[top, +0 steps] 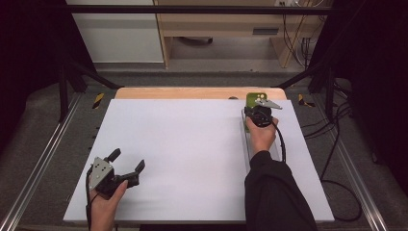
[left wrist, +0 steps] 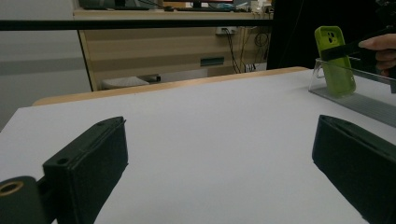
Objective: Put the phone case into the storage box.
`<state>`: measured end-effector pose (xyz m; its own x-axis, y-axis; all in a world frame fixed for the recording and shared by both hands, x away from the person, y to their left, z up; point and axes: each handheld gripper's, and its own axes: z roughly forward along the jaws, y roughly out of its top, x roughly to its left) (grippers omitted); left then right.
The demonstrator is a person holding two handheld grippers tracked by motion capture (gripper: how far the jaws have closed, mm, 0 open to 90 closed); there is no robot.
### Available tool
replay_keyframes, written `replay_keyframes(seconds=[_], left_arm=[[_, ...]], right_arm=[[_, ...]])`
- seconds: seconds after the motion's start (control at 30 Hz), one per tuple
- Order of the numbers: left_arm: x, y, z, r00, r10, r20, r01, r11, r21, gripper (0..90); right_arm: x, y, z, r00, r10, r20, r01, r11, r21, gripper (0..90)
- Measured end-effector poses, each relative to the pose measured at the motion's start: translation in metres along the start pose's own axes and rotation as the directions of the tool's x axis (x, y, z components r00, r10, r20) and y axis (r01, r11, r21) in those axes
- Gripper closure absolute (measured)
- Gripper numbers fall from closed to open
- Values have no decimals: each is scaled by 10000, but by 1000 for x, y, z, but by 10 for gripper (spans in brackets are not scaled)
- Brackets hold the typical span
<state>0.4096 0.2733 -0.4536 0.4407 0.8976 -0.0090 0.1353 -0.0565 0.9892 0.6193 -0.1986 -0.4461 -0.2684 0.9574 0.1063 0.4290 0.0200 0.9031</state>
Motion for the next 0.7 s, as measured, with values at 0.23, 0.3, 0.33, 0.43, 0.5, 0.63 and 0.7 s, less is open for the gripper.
replay_keyframes(seconds=[0.23, 0.3, 0.33, 0.43, 0.5, 0.63, 0.7], left_arm=[[0, 0, 0, 10000, 27, -2, -27, 10000, -4, 29], [0, 0, 0, 10000, 6, -8, -6, 10000, 2, 29], [0, 0, 0, 10000, 26, 4, -26, 10000, -1, 30], [0, 0, 0, 10000, 34, 4, -34, 10000, -5, 30], [0, 0, 0, 10000, 35, -1, -35, 10000, -2, 30], [0, 0, 0, 10000, 9, -30, -9, 10000, -5, 30], [0, 0, 0, 10000, 16, -26, -16, 10000, -7, 30]], right_arm=[[0, 0, 0, 10000, 20, 3, -20, 10000, 6, 854], [0, 0, 0, 10000, 25, 3, -25, 10000, 8, 853], [0, 0, 0, 10000, 24, 11, -24, 10000, 5, 853], [0, 0, 0, 10000, 26, 9, -26, 10000, 6, 852], [0, 0, 0, 10000, 19, 4, -19, 10000, 7, 852], [0, 0, 0, 10000, -12, 9, 12, 10000, -1, 849], [0, 0, 0, 10000, -2, -1, 2, 10000, 0, 847]])
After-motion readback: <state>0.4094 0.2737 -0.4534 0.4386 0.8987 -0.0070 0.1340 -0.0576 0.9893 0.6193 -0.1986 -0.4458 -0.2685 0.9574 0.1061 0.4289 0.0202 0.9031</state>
